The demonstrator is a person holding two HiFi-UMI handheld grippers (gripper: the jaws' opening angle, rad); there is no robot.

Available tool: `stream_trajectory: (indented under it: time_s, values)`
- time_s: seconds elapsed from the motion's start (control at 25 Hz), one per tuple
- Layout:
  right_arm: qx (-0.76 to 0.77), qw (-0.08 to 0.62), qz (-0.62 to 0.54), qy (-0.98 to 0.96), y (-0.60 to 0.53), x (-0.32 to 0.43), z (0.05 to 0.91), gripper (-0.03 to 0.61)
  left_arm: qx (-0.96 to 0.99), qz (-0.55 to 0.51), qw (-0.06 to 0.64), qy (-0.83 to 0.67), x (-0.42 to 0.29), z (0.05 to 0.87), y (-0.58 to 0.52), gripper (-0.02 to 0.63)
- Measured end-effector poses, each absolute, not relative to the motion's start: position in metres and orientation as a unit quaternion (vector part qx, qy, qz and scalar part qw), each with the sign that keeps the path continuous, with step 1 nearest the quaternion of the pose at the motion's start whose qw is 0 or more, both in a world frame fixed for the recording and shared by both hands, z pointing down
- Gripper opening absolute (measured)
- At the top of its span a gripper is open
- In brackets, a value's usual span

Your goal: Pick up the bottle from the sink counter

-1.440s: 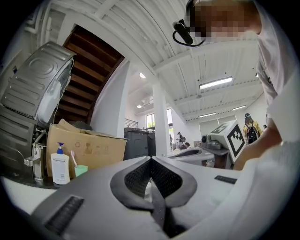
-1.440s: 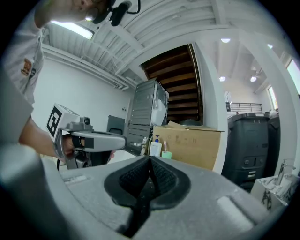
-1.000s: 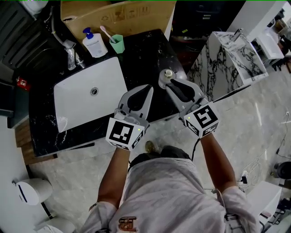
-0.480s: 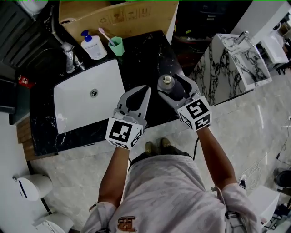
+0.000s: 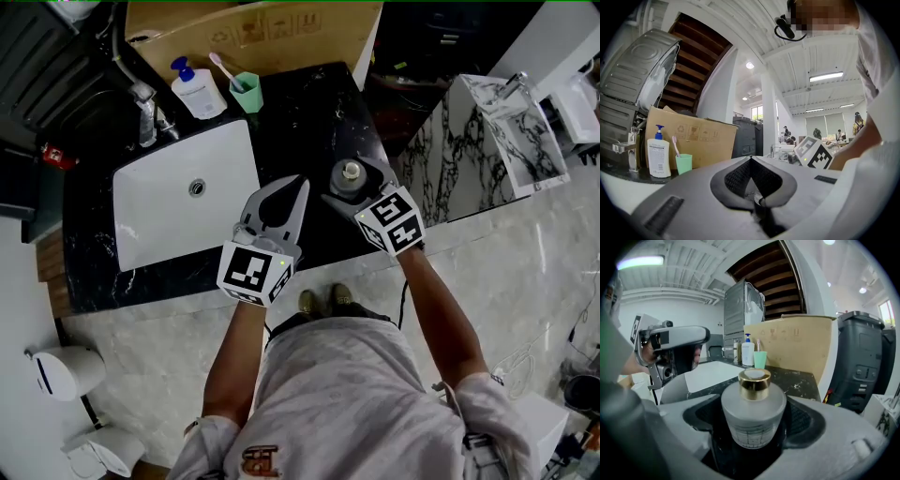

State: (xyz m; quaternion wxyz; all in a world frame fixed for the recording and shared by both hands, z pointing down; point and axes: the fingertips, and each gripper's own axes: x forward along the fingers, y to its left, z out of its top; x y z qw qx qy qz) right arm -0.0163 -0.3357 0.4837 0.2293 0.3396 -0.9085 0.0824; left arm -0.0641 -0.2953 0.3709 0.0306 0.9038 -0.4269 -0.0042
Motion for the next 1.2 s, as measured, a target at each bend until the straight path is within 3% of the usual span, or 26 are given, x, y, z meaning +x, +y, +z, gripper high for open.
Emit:
stream_trajectory:
  time_s: [0.4,0.52,1.2]
  values:
    - [0.331,0.257,0.1,-0.902,-0.342,-0.019,0.496,0.379,0.898,0.0,0.033,-0.438,-0.068,0.375,-0.297,0.0]
    - [0.333,0.258,0.098,-0.902,-0.344,-0.018,0.495,0.339,0.897,0.001,0.035,-0.441,-0.07,0.376,-0.296,0.0]
    - [0.344,0.237,0.084,-0.904,-0.342,-0.015,0.472,0.336,0.897,0.005,0.035,-0.44,-0.067,0.375,-0.286,0.0]
